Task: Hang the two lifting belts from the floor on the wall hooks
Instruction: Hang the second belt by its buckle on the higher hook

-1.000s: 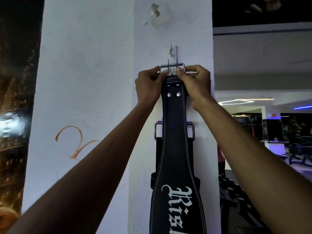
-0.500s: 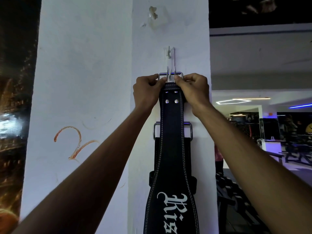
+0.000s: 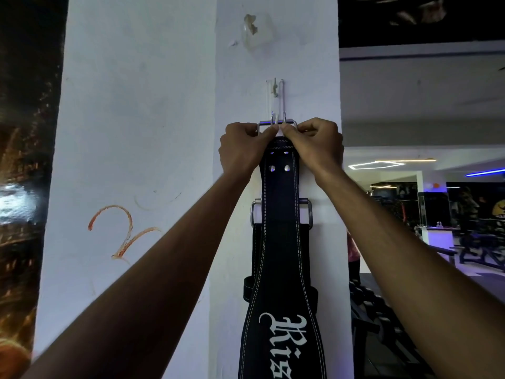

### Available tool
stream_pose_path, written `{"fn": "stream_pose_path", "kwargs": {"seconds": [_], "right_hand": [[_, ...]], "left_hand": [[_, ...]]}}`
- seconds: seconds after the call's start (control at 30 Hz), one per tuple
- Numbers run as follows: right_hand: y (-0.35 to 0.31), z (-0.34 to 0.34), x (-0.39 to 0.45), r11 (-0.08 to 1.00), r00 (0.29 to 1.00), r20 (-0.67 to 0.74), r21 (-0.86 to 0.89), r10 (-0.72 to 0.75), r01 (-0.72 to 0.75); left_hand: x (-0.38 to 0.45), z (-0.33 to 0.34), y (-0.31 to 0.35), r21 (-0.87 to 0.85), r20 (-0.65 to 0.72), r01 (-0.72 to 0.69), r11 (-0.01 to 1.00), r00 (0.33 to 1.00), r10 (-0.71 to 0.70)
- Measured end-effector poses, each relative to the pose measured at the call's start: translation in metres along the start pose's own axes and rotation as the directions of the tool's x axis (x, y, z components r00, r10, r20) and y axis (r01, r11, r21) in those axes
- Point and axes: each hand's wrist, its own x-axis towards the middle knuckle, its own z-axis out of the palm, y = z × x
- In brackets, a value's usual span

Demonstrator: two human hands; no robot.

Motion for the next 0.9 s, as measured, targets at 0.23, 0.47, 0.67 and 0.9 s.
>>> {"fn": "stream_pose_path", "kwargs": {"seconds": [0.23, 0.47, 0.67, 0.9], "right_hand": [[-0.003, 0.005, 0.007, 0.993, 0.994, 0.055, 0.07, 0.096, -0.1], [0.007, 0.004, -0.008, 0.978, 0.999, 0.036, 0.206, 0.018, -0.025], [0.028, -0.01, -0.043, 0.938, 0.972, 0.073, 0.287, -0.225, 0.196], [0.07, -0.028, -0.096, 0.938, 0.958, 0.091, 0.245, -0.272, 0.243]], "left_hand": [[0.002, 0.001, 0.001, -0.188, 0.017, 0.156, 0.97, 0.988, -0.156], [0.005, -0.002, 0.002, -0.266, 0.097, 0.231, 0.936, 0.972, -0.212], [-0.016, -0.011, -0.005, -0.207, 0.019, 0.066, 0.976, 0.998, -0.064], [-0.075, -0.033, -0.04, -0.216, 0.188, 0.043, 0.975, 0.982, -0.002]]}}
